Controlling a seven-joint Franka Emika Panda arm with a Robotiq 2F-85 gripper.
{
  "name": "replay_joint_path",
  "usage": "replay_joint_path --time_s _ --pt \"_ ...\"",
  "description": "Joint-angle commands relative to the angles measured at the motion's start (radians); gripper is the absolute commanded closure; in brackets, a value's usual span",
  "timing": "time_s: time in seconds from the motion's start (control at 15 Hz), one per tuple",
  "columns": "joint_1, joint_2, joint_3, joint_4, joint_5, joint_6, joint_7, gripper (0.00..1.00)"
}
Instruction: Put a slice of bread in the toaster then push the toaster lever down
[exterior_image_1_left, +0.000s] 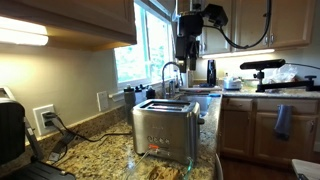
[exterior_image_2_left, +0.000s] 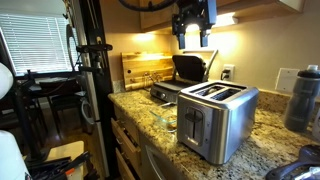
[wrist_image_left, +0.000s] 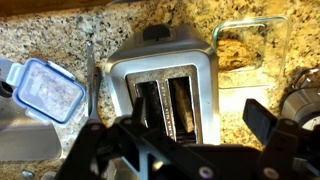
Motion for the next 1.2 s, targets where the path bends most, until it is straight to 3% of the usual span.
replay_joint_path --time_s 0.0,0.27,0.33,1.13 --pt "-0.008 -0.064 0.0 -0.117 0.004 0.067 0.027 0.0" --pt "-0.013 -0.063 -0.005 -0.163 -0.003 0.113 0.026 0.0" --pt "-0.005 -0.007 -0.001 -0.099 0.001 0.075 0.011 0.0" --pt "-0.009 -0.004 0.005 -0.095 -0.014 0.071 0.016 0.0"
